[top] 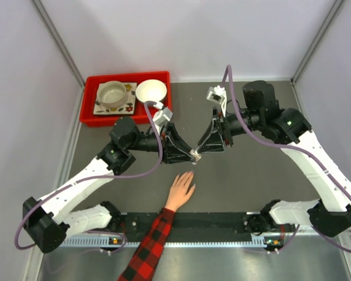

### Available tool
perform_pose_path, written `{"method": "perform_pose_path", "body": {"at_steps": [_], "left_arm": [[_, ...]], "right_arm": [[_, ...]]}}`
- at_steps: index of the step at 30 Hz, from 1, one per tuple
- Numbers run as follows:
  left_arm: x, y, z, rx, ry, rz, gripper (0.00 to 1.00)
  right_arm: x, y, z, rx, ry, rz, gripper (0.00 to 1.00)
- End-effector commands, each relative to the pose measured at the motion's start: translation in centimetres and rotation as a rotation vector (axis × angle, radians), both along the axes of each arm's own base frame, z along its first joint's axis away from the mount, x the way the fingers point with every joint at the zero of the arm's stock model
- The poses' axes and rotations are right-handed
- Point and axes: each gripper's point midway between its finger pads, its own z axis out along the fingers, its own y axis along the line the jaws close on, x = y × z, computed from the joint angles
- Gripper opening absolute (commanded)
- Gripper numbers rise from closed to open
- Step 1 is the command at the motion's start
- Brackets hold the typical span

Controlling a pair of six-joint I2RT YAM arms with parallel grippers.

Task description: Paint the nails

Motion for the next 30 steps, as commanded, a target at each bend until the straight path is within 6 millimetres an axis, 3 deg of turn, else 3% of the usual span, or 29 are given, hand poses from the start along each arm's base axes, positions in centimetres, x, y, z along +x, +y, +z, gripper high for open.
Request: {"method": "perform_pose_path", "body": {"at_steps": [1, 2, 5, 8, 9, 11, 13, 15, 16, 19, 21, 22, 23, 25, 26, 29, 30], "left_arm": [[-0.1, 0.2, 1.2, -0.039, -0.05, -0.017, 0.0], [0.2, 0.1, 1.1, -0.035, -0.045, -0.004, 0.0], [1.2, -0.1, 0.8, -0.008, -0.044, 0.051, 0.0], [4.5, -0.2, -0.5, 0.075, -0.111, 0.229, 0.0], [6.9, 0.1, -1.0, 0.113, -0.225, 0.35, 0.0], [8.1, 0.3, -1.7, 0.158, -0.325, 0.422, 0.0], [10.8, 0.9, -2.6, 0.183, -0.551, 0.567, 0.0], [12.0, 1.0, -3.5, 0.203, -0.7, 0.653, 0.0], [13.3, 1.5, -2.7, 0.202, -0.72, 0.737, 0.0], [13.8, 1.0, -2.0, 0.187, -0.723, 0.75, 0.0], [13.2, 0.1, -1.8, 0.165, -0.621, 0.706, 0.0], [12.8, -0.1, -1.3, 0.171, -0.589, 0.682, 0.0], [11.9, -0.8, -1.4, 0.16, -0.564, 0.619, 0.0], [10.5, -1.4, -1.9, 0.156, -0.476, 0.541, 0.0], [9.5, -1.4, -2.5, 0.163, -0.435, 0.497, 0.0], [5.8, -1.5, -3.8, 0.114, -0.3, 0.297, 0.0], [4.8, -1.4, -4.0, 0.107, -0.218, 0.248, 0.0]], "right_arm": [[0.0, -0.2, 0.9, 0.021, -0.062, 0.002, 0.37], [-0.1, -0.3, 0.9, 0.02, -0.056, 0.0, 0.25], [0.1, -0.2, 0.7, 0.002, -0.025, -0.038, 0.02], [1.8, -0.1, -0.5, -0.061, 0.033, -0.185, 0.0], [2.4, -0.1, -0.8, -0.07, 0.054, -0.234, 0.0], [4.4, 0.0, -1.9, -0.095, 0.144, -0.391, 0.0], [6.3, -0.2, -3.6, -0.142, 0.211, -0.525, 0.0], [7.3, 0.1, -4.4, -0.152, 0.301, -0.607, 0.0], [8.2, 0.1, -5.2, -0.167, 0.321, -0.657, 0.0], [9.1, 0.5, -5.3, -0.133, 0.356, -0.713, 0.0], [9.3, 0.6, -4.4, -0.108, 0.32, -0.7, 0.0], [9.3, 0.4, -3.9, -0.101, 0.297, -0.697, 0.08], [9.2, 0.0, -3.5, -0.112, 0.242, -0.683, 0.4], [8.8, -0.6, -2.4, -0.117, 0.183, -0.638, 0.6], [8.5, -0.9, -1.9, -0.116, 0.105, -0.591, 0.76], [6.7, -1.8, -0.6, -0.085, -0.008, -0.455, 0.96], [6.0, -1.8, -0.4, -0.075, -0.024, -0.414, 0.97]]}}
